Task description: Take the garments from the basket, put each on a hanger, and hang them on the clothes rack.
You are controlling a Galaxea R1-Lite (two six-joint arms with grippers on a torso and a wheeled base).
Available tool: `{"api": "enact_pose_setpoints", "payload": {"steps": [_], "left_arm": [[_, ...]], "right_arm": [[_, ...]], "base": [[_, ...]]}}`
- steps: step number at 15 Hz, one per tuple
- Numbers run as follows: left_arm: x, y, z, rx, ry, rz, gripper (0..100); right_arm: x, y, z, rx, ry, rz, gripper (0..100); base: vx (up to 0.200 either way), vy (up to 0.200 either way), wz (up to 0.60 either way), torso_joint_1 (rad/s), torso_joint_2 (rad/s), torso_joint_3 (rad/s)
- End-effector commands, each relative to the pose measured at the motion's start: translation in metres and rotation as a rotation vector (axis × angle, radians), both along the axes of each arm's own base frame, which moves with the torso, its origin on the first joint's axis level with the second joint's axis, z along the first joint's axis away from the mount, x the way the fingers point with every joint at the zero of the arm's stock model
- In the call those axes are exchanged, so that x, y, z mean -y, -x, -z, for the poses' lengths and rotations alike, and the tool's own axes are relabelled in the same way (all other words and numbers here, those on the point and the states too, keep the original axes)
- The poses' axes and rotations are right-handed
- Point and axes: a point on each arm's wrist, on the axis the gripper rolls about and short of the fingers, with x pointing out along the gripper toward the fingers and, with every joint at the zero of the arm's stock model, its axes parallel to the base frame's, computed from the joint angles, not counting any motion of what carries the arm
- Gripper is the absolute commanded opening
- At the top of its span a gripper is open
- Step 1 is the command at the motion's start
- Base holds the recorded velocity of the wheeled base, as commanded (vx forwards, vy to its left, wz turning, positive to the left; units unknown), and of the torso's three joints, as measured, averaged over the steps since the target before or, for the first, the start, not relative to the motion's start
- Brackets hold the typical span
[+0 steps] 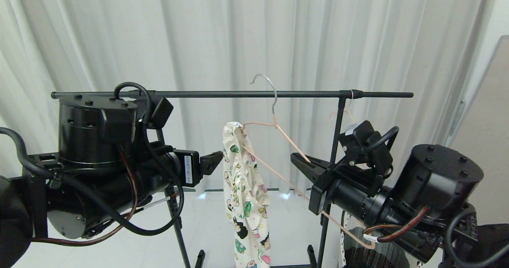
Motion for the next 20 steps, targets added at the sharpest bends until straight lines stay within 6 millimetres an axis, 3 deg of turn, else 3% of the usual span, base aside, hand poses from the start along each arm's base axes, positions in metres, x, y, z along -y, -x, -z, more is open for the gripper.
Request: {"api": "enact_pose_setpoints", "payload": {"steps": [1, 4, 7, 12, 19, 20], "left_arm": [[-0.003, -0.010, 0.009, -0.010, -0.021, 0.009, 100], [0.007, -0.027, 0.016, 0.024, 0.009, 0.091, 100], [0.007, -0.046, 0.014, 0.123, 0.033, 0.066, 100], [-0.004, -0.052, 0.016, 0.136, -0.008, 0.044, 100], [-0.003, -0.052, 0.015, 0.138, 0.000, 0.062, 100], [-0.003, -0.052, 0.014, 0.139, 0.001, 0.062, 0]], "right_arm": [[0.002, 0.006, -0.008, 0.017, -0.020, -0.013, 0], [0.003, 0.012, -0.016, 0.033, -0.042, -0.025, 0], [0.003, 0.017, -0.018, 0.038, -0.050, -0.040, 0], [0.001, 0.020, -0.018, 0.046, -0.041, -0.052, 0], [-0.002, 0.024, -0.017, 0.043, -0.036, -0.067, 0], [-0.002, 0.024, -0.017, 0.043, -0.036, -0.067, 0]], "base": [[0.000, 0.000, 0.00, 0.000, 0.00, 0.000], [0.000, 0.000, 0.00, 0.000, 0.00, 0.000], [0.000, 0.000, 0.00, 0.000, 0.00, 0.000], [0.000, 0.000, 0.00, 0.000, 0.00, 0.000], [0.000, 0.000, 0.00, 0.000, 0.00, 0.000], [0.000, 0.000, 0.00, 0.000, 0.00, 0.000]]}}
